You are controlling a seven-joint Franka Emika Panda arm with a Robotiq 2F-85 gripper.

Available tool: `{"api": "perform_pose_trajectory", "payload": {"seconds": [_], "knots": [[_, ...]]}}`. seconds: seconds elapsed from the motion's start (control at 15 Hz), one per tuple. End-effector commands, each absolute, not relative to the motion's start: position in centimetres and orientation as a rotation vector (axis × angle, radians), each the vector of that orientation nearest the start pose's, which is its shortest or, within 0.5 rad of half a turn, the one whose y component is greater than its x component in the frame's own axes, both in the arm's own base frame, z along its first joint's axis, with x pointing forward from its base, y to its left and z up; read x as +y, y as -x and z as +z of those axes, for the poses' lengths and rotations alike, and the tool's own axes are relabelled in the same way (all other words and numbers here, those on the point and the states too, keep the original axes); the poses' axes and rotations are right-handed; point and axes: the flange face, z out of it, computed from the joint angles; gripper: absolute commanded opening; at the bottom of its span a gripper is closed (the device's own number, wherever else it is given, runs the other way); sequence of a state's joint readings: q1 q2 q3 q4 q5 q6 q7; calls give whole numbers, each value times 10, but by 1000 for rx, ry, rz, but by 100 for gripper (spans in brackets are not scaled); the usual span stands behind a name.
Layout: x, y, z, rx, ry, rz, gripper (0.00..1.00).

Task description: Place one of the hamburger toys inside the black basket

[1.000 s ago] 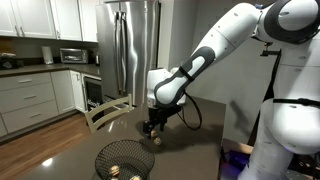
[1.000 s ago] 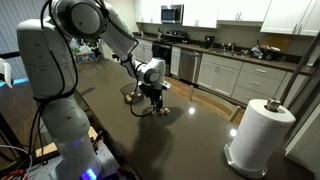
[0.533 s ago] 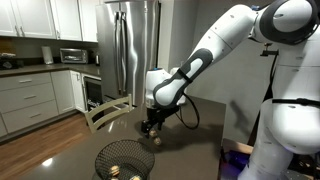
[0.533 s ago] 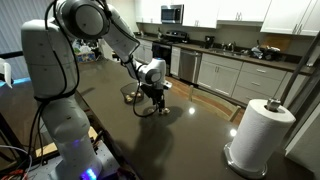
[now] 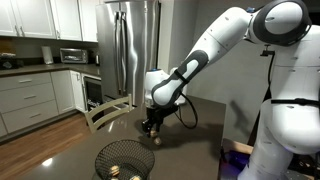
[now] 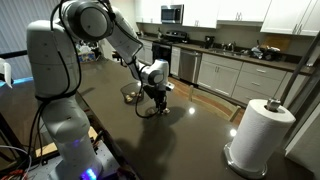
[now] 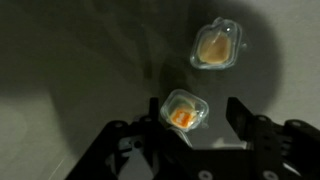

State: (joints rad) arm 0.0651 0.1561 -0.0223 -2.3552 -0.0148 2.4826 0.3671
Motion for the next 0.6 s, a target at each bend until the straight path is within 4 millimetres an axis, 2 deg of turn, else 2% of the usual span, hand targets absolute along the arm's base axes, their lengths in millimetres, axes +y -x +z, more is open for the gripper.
{"api": "perform_pose_trajectory", "payload": {"seconds": [0.0, 0.33, 0.53], "knots": [[17, -514, 260, 554, 3108, 77, 40], [16, -516, 263, 573, 3105, 92, 9], [17, -516, 264, 574, 3107, 99, 5]]}}
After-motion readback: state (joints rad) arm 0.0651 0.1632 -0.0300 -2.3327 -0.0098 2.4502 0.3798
